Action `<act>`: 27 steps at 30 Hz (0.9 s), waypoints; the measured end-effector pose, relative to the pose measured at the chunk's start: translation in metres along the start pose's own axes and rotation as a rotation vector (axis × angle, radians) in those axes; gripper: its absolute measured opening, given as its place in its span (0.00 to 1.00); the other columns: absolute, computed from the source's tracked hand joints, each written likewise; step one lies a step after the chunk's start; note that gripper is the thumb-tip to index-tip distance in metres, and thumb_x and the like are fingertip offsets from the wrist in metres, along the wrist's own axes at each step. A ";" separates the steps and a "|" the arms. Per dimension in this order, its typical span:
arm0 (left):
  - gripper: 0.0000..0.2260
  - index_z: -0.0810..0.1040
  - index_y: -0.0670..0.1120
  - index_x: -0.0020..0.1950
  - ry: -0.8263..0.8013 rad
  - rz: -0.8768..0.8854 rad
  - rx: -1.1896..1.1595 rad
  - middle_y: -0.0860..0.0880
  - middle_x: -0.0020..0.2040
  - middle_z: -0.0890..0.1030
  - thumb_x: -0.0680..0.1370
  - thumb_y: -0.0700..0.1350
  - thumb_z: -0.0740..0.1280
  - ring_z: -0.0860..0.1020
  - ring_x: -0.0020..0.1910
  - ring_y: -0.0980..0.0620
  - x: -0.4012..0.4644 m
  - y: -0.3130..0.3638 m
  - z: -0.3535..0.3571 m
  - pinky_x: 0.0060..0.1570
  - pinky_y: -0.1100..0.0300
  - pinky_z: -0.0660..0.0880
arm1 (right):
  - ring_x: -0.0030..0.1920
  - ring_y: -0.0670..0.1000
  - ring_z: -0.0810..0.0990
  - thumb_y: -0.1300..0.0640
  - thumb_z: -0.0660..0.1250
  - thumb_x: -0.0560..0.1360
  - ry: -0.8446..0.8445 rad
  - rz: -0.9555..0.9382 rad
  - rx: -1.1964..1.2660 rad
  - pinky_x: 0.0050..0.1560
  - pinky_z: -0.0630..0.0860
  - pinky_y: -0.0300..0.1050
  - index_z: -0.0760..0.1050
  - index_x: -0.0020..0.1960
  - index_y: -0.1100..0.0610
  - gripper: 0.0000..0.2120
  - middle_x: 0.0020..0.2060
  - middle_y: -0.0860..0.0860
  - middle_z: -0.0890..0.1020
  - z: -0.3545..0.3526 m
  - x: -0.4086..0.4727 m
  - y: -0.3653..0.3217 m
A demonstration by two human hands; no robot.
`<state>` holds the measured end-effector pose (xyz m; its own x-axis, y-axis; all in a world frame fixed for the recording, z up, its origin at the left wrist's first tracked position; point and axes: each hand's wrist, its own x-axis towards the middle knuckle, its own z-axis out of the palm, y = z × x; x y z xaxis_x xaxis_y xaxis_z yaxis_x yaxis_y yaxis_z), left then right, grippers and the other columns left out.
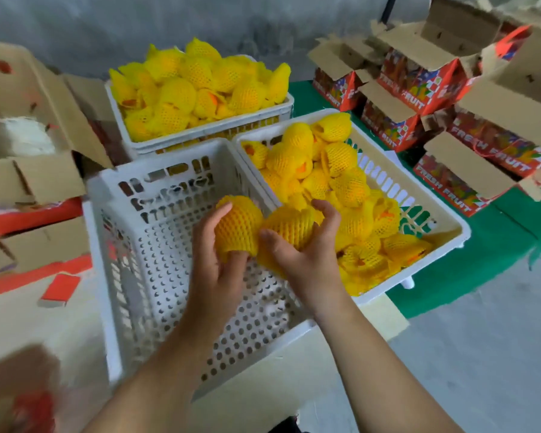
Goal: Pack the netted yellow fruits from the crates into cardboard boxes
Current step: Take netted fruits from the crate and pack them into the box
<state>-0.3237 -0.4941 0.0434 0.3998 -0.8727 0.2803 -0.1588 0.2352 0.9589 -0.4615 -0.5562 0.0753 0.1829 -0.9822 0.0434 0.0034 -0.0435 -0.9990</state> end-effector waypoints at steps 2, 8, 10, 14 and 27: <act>0.25 0.69 0.56 0.75 0.084 -0.057 -0.073 0.61 0.69 0.74 0.78 0.47 0.66 0.79 0.64 0.57 -0.037 0.014 -0.060 0.51 0.57 0.82 | 0.42 0.46 0.84 0.54 0.82 0.68 -0.099 0.038 0.015 0.39 0.82 0.43 0.62 0.67 0.48 0.37 0.46 0.50 0.82 0.043 -0.036 -0.001; 0.20 0.81 0.54 0.63 0.418 -0.391 -0.540 0.44 0.64 0.83 0.79 0.64 0.61 0.83 0.57 0.49 -0.128 0.039 -0.228 0.50 0.51 0.83 | 0.37 0.43 0.83 0.54 0.83 0.66 -0.378 0.122 0.014 0.35 0.80 0.38 0.68 0.60 0.42 0.31 0.41 0.44 0.84 0.199 -0.143 -0.001; 0.22 0.73 0.49 0.65 0.578 -0.500 -0.438 0.40 0.62 0.80 0.76 0.60 0.63 0.83 0.50 0.50 -0.152 0.041 -0.278 0.39 0.50 0.83 | 0.40 0.44 0.84 0.48 0.82 0.63 -0.444 0.130 -0.015 0.36 0.80 0.40 0.68 0.61 0.40 0.33 0.44 0.46 0.83 0.247 -0.176 -0.004; 0.19 0.70 0.45 0.67 0.622 -0.571 -0.472 0.46 0.60 0.82 0.79 0.49 0.68 0.83 0.54 0.51 -0.197 0.044 -0.377 0.43 0.48 0.83 | 0.47 0.51 0.81 0.53 0.68 0.68 -0.593 0.281 0.084 0.46 0.80 0.52 0.64 0.67 0.44 0.29 0.50 0.53 0.80 0.316 -0.228 0.000; 0.33 0.63 0.59 0.68 -0.155 -0.996 0.740 0.49 0.66 0.66 0.69 0.64 0.76 0.73 0.64 0.43 -0.266 0.033 -0.530 0.60 0.48 0.74 | 0.52 0.43 0.82 0.51 0.79 0.72 -0.631 0.237 -0.427 0.53 0.80 0.41 0.72 0.57 0.46 0.20 0.50 0.48 0.82 0.396 -0.291 0.048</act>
<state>0.0435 -0.0273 0.0240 0.5351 -0.5858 -0.6087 -0.3380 -0.8088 0.4813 -0.1250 -0.1997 0.0133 0.6541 -0.6909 -0.3080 -0.4588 -0.0385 -0.8877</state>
